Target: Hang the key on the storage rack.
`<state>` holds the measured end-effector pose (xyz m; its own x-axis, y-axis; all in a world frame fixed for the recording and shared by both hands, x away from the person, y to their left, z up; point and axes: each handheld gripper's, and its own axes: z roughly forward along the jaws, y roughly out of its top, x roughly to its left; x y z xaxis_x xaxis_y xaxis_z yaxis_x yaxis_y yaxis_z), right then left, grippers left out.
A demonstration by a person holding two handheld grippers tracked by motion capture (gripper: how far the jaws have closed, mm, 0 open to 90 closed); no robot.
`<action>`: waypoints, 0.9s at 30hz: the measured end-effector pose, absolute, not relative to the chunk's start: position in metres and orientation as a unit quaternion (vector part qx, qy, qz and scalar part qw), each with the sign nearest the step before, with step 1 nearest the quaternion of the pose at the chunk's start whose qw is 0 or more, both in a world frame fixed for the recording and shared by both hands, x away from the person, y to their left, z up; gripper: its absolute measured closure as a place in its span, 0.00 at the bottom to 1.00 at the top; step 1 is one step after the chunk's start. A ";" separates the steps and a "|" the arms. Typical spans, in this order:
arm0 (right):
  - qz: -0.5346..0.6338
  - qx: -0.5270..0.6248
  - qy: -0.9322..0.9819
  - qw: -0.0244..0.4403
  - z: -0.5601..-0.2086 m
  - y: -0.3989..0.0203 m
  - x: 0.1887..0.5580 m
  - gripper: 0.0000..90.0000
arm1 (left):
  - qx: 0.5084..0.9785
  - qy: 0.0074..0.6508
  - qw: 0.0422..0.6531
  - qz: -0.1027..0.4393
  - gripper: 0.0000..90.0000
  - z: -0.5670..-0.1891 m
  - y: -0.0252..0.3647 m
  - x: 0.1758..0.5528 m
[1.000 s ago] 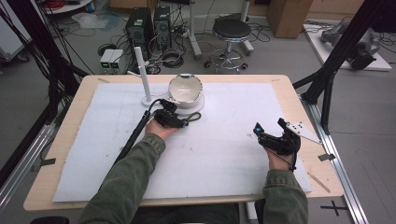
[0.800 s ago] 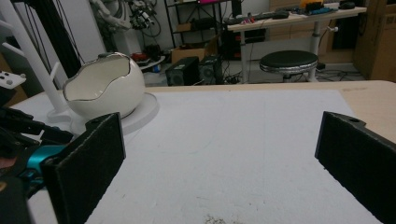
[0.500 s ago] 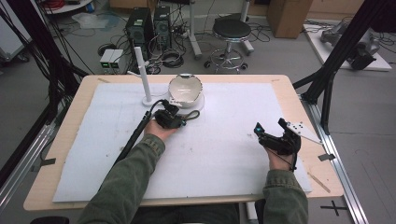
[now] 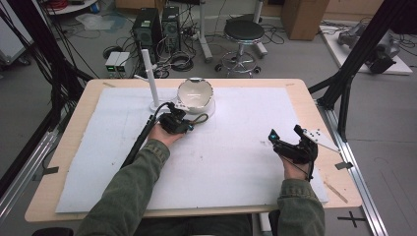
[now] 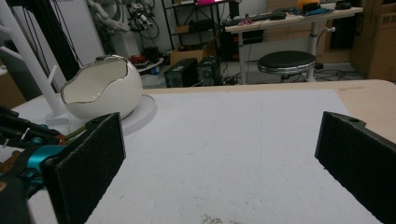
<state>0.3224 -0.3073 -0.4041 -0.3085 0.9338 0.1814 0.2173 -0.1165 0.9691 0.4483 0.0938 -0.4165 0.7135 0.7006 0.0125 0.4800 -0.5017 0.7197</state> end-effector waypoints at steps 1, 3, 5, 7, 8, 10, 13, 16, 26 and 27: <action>0.561 0.494 0.583 0.319 -0.404 -0.307 0.322 0.01 | 0.854 0.342 0.359 0.153 0.84 -0.415 0.094 0.447; 0.561 0.494 0.583 0.319 -0.404 -0.307 0.322 0.01 | 0.858 0.338 0.355 0.156 0.84 -0.411 0.095 0.445; 0.562 0.495 0.582 0.318 -0.404 -0.307 0.322 0.01 | 0.860 0.333 0.355 0.156 0.84 -0.408 0.096 0.444; 0.562 0.495 0.581 0.317 -0.404 -0.307 0.322 0.01 | 0.860 0.331 0.356 0.154 0.84 -0.404 0.097 0.442; 0.563 0.495 0.581 0.317 -0.404 -0.307 0.322 0.01 | 0.859 0.333 0.358 0.153 0.84 -0.402 0.098 0.441; 0.562 0.496 0.581 0.317 -0.404 -0.307 0.322 0.01 | 0.858 0.332 0.363 0.147 0.84 -0.399 0.100 0.440; 0.562 0.495 0.581 0.317 -0.404 -0.307 0.322 0.01 | 0.859 0.329 0.366 0.142 0.84 -0.395 0.101 0.438; 0.563 0.496 0.581 0.316 -0.404 -0.307 0.321 0.01 | 0.863 0.321 0.365 0.140 0.84 -0.391 0.102 0.435; 0.562 0.493 0.582 0.318 -0.404 -0.307 0.322 0.01 | 0.865 0.309 0.375 0.128 0.84 -0.370 0.108 0.423; 0.562 0.493 0.583 0.319 -0.404 -0.307 0.322 0.01 | 0.862 0.308 0.380 0.128 0.84 -0.367 0.110 0.422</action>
<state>0.3220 -0.3069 -0.4042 -0.3108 0.9330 0.1817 0.2152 -0.1171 0.9695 0.4221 0.1099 -0.3666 0.7771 0.6292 -0.0134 0.4342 -0.5206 0.7351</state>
